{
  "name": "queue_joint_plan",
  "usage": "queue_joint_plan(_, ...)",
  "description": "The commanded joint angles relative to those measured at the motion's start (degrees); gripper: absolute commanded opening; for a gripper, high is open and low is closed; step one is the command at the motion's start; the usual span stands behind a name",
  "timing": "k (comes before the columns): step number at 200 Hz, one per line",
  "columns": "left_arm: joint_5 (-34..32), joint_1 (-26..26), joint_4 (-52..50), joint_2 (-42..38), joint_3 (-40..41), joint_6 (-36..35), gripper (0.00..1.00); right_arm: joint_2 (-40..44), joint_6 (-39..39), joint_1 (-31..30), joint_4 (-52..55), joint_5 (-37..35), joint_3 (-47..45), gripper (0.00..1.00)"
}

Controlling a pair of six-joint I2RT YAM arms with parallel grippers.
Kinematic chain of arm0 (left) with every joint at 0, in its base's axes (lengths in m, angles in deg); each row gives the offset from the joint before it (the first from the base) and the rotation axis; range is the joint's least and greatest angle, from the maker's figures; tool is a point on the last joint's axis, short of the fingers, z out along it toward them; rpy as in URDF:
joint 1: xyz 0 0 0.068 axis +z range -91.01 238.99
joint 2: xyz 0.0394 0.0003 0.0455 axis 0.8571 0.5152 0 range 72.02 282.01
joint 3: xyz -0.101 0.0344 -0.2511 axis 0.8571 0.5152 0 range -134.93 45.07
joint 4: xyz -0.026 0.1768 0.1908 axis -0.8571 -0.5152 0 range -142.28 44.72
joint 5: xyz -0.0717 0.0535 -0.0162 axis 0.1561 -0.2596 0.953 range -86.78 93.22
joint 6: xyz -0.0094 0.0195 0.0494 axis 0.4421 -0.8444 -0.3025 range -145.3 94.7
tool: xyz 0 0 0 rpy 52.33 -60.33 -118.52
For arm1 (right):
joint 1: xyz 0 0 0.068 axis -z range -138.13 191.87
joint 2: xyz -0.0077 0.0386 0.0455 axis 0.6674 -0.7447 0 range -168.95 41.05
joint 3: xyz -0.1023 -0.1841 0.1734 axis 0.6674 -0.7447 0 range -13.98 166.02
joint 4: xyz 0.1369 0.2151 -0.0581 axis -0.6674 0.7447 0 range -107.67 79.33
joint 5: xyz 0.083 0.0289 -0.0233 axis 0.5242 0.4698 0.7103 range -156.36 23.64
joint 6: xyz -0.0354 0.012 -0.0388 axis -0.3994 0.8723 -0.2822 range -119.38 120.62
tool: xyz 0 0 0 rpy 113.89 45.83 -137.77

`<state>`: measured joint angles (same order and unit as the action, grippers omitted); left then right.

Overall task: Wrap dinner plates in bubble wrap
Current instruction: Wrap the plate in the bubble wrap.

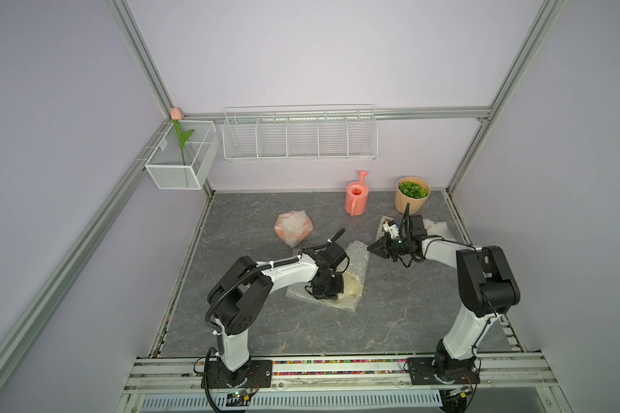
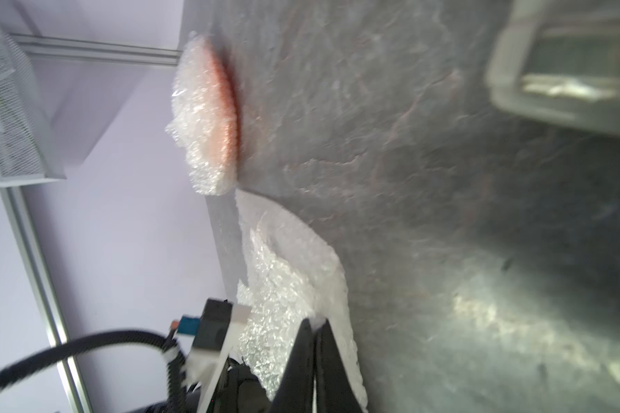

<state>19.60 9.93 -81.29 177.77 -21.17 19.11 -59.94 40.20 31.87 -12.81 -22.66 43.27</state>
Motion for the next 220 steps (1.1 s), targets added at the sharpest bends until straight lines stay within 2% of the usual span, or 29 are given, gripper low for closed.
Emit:
queue_joint_plan(1, -0.7, 2.5, 0.9, -0.8, 2.1, -0.9, 0.00, 6.7, -3.2, -4.8, 4.3, 3.3, -2.2, 0.07)
queue_joint_plan(50, 0.3, 5.9, 1.2, -3.1, 4.5, -2.0, 0.00, 13.3, -1.0, -19.8, 5.3, -1.6, -8.7, 0.07)
queue_joint_plan(107, 1.0, 6.9, 2.9, -6.0, 9.0, -1.9, 0.00, 6.4, 7.6, -32.2, -5.3, -6.1, -10.4, 0.06)
queue_joint_plan(174, 0.3, 6.9, 2.4, -10.3, 10.6, -1.6, 0.00, -4.9, 10.3, -35.0, -11.6, -9.6, -10.4, 0.07)
queue_joint_plan(198, -0.7, 6.9, -0.9, -13.9, 9.2, -1.9, 0.00, -6.1, 11.7, -35.1, -13.6, -9.2, -11.0, 0.07)
queue_joint_plan(220, 2.2, 6.6, 0.3, -16.8, 10.1, -1.2, 0.03, -5.8, 11.8, -35.1, -13.6, -9.1, -11.3, 0.07)
